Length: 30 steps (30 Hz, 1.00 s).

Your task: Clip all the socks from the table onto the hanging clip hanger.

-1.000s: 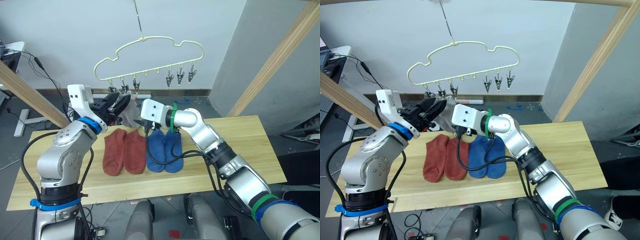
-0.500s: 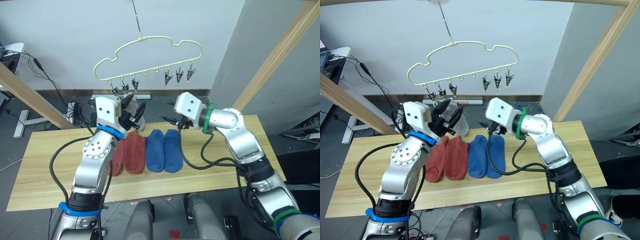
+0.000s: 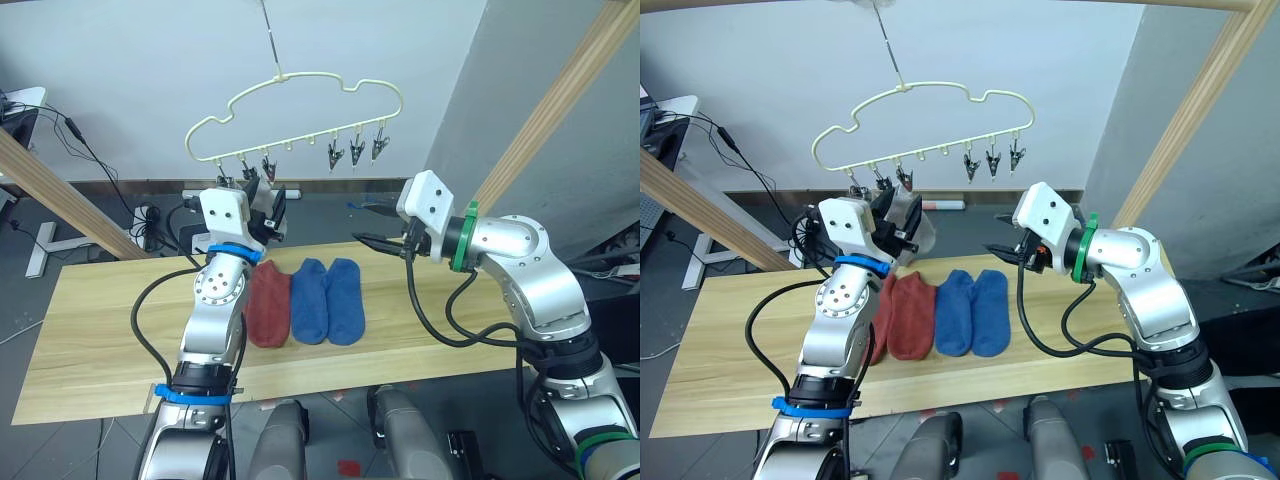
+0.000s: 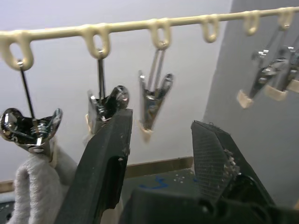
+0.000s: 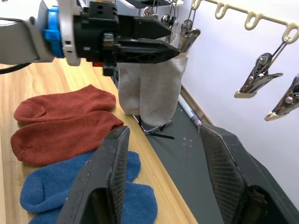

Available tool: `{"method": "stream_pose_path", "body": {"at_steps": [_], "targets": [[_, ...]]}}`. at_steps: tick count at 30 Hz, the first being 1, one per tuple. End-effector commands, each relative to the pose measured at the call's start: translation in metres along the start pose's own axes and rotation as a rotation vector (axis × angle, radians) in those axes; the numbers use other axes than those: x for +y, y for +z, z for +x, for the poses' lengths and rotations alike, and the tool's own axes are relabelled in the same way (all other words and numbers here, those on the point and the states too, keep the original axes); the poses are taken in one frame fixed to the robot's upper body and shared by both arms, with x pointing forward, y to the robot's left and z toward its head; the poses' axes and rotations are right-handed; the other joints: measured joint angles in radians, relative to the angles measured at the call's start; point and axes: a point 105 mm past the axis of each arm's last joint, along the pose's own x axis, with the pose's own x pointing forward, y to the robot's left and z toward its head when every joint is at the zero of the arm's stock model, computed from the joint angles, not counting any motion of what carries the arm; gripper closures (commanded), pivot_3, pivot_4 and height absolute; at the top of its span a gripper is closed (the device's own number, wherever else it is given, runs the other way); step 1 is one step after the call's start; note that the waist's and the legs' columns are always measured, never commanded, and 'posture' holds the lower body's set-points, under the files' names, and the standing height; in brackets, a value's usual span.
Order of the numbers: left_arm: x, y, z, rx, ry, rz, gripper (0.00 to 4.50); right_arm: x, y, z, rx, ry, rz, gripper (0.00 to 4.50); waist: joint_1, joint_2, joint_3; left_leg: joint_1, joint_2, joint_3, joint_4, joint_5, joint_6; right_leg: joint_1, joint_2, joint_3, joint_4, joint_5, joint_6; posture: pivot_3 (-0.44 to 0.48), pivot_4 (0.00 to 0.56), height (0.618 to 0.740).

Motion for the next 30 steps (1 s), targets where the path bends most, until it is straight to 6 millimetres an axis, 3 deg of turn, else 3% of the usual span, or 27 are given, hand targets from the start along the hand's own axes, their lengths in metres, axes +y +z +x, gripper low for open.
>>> {"method": "stream_pose_path", "body": {"at_steps": [1,13,30], "targets": [[0.005,0.013,0.006,-0.055,0.037,0.004,2.22,-0.005,0.015,-0.005,-0.054,-0.022,-0.026,2.06,0.000,0.000,0.000,0.000,0.000,0.000,0.000,0.000,0.000,0.000,0.000,0.000,0.000,0.000,0.000,-0.070,0.296,0.740],[0.001,0.027,0.021,-0.104,0.032,-0.035,2.22,-0.007,0.011,-0.006,-0.047,-0.025,-0.025,2.06,0.000,0.000,0.000,0.000,0.000,0.000,0.000,0.000,0.000,0.000,0.000,0.000,0.000,0.000,0.000,-0.072,0.298,0.740],[-0.005,0.023,0.024,-0.073,0.019,-0.031,2.22,-0.005,0.013,-0.006,-0.067,-0.023,-0.007,2.06,0.000,0.000,0.000,0.000,0.000,0.000,0.000,0.000,0.000,0.000,0.000,0.000,-0.001,0.000,0.000,-0.073,0.297,0.740]]}}
